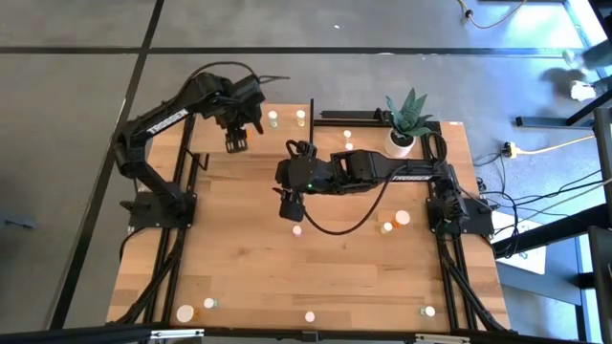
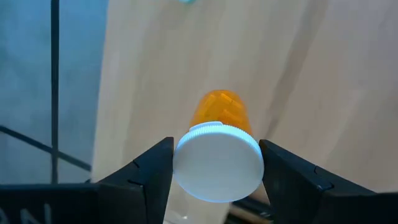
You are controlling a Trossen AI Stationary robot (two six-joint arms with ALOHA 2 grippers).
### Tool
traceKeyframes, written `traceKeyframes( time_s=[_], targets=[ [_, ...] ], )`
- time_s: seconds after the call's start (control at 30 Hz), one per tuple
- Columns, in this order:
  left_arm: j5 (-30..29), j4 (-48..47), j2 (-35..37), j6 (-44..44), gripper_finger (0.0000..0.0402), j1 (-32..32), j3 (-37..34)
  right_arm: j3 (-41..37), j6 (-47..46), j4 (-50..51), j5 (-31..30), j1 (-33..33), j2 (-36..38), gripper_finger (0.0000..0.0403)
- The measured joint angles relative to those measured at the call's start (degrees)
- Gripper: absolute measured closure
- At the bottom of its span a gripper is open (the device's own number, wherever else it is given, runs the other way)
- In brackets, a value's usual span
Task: Pick and place medicine bottles onto shelf by color
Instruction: Put the top left orange pill bottle on the shelf
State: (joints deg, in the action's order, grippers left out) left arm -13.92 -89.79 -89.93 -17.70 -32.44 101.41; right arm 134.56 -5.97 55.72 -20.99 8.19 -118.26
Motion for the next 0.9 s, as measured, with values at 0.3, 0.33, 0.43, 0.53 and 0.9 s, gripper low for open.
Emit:
traceKeyframes(
  time_s=[0.3,0.33,0.43,0.53,0.9],
  targets=[
    [2.4,3.2,-3.6,-5.1,0.0198,-5.7,0.0,0.0,0.2,-0.2,0.1,-0.1,0.0,0.0166],
    [2.4,3.7,-3.7,-5.4,0.0198,-6.0,0.0,0.0,0.2,-0.2,0.1,-0.1,0.0,0.0166],
    [2.5,6.0,-3.9,-6.4,0.0198,-6.6,0.0,0.0,0.2,-0.2,0.1,-0.1,0.0,0.0166],
    [2.5,7.5,-3.9,-6.9,0.0198,-6.7,0.0,0.0,0.2,-0.3,0.1,-0.1,0.0,0.0166],
    [3.7,7.6,-3.9,-6.9,0.0198,-6.7,0.0,0.0,0.2,-0.3,0.1,-0.1,0.0,0.0166]
  ],
)
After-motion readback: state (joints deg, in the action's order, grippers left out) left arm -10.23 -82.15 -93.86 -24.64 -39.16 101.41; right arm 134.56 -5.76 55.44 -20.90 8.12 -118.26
